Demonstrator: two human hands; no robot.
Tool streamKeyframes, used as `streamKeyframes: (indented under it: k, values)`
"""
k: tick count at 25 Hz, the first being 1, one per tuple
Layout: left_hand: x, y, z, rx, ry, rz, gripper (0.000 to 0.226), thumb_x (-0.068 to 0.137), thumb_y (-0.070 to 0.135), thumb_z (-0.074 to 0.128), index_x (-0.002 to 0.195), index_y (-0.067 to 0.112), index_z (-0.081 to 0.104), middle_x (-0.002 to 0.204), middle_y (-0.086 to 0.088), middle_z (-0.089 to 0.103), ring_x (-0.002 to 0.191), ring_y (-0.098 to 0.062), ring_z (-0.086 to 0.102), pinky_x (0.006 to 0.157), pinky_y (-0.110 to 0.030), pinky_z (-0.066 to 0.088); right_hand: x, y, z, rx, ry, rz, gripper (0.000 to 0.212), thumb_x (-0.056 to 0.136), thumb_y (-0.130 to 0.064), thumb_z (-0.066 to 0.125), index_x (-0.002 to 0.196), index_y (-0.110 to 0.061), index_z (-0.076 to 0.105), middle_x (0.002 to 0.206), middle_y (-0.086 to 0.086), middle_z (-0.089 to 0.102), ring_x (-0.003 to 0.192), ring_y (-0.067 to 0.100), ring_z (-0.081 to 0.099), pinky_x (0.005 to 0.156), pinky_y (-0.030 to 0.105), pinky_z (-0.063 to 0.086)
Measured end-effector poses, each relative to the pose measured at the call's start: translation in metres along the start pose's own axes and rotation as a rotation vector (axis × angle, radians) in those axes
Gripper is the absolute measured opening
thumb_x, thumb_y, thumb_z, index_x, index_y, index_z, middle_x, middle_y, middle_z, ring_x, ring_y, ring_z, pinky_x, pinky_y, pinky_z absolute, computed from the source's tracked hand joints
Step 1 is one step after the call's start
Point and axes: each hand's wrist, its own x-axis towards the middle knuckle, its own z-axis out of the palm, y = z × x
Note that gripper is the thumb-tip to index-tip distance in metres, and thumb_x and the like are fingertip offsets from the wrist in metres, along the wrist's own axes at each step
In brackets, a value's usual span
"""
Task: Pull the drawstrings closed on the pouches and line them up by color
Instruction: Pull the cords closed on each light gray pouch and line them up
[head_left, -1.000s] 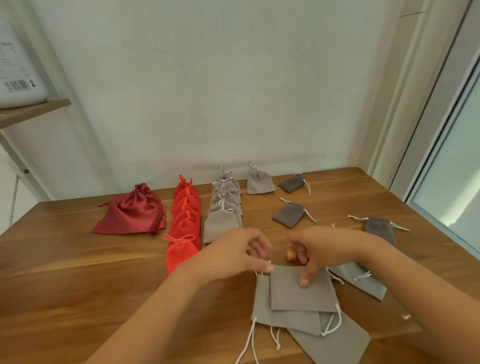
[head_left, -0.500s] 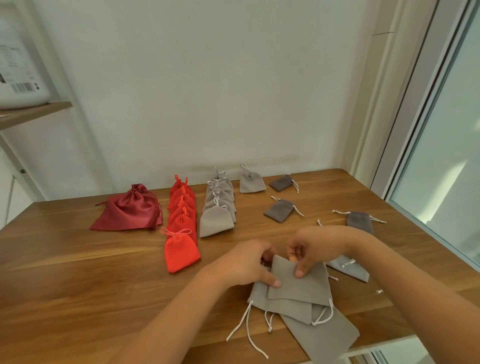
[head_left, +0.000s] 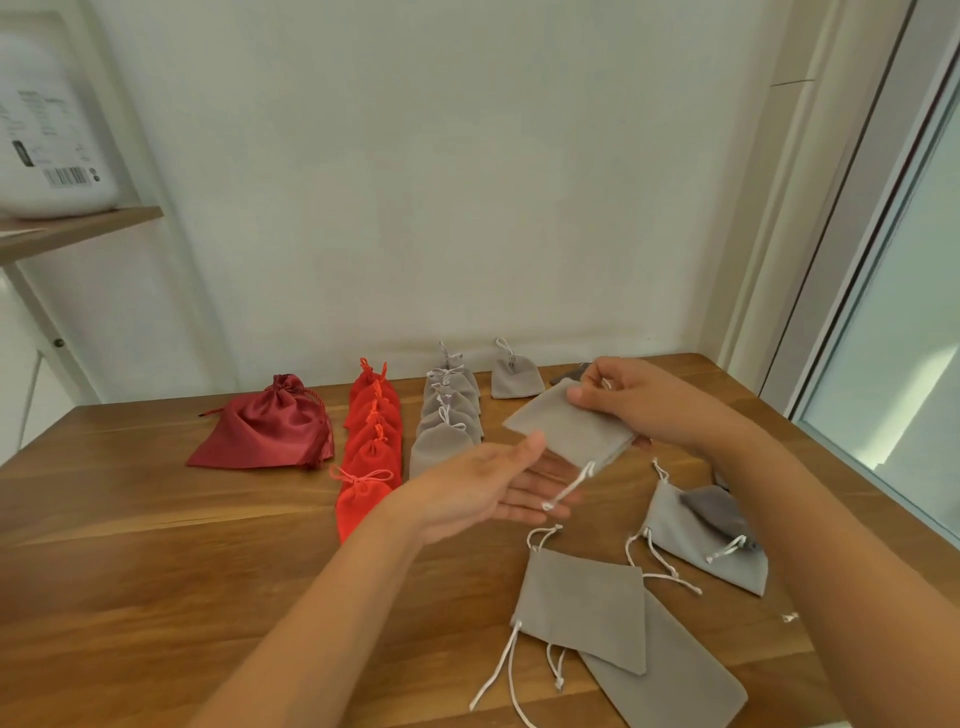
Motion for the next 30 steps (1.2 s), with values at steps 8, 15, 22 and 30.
streamKeyframes:
  k: [8, 15, 22, 30]
  values:
    - [-0.01, -0.018, -0.032, 0.098, 0.266, 0.038, 0.023, 0.099, 0.011, 0.044, 0.084, 0.006, 0.061, 0.075, -0.004, 0.061, 0.071, -0.015, 0.057, 0.069, -0.021, 0.051, 0.033, 0.016, 0.042, 0.151, -0.127, -0.016, 0.018, 0.097, -0.036, 0.05, 0.1, -0.021, 0.059, 0.08, 0.007, 0.053, 0.066, 0.022, 0.041, 0.055, 0.031, 0.036]
    - [-0.004, -0.018, -0.017, 0.031, 0.193, 0.029, 0.027, 0.1, 0.022, 0.042, 0.119, 0.01, 0.057, 0.092, -0.003, 0.071, 0.078, -0.015, 0.066, 0.078, -0.026, 0.054, 0.044, 0.033, 0.065, 0.384, 0.153, 0.022, 0.018, 0.096, -0.031, 0.052, 0.099, -0.014, 0.056, 0.071, 0.005, 0.054, 0.052, 0.013, 0.045, 0.044, 0.022, 0.034]
    - [0.002, -0.023, -0.034, 0.177, 0.612, 0.203, 0.022, 0.095, 0.006, 0.052, 0.083, 0.008, 0.07, 0.058, 0.009, 0.065, 0.052, -0.002, 0.051, 0.062, -0.017, 0.049, 0.036, 0.05, 0.044, 0.506, -0.333, -0.08, 0.028, 0.102, -0.019, 0.041, 0.121, -0.015, 0.061, 0.07, -0.003, 0.047, 0.057, 0.005, 0.035, 0.056, 0.019, 0.034]
    - [-0.003, -0.026, -0.056, 0.25, 0.738, 0.332, 0.03, 0.095, -0.003, 0.047, 0.116, 0.011, 0.064, 0.093, -0.001, 0.071, 0.081, -0.001, 0.067, 0.074, -0.014, 0.053, 0.031, 0.05, 0.036, 0.104, 0.057, -0.111, 0.02, 0.091, -0.021, 0.061, 0.106, -0.03, 0.069, 0.072, -0.014, 0.068, 0.076, 0.004, 0.062, 0.067, 0.011, 0.047]
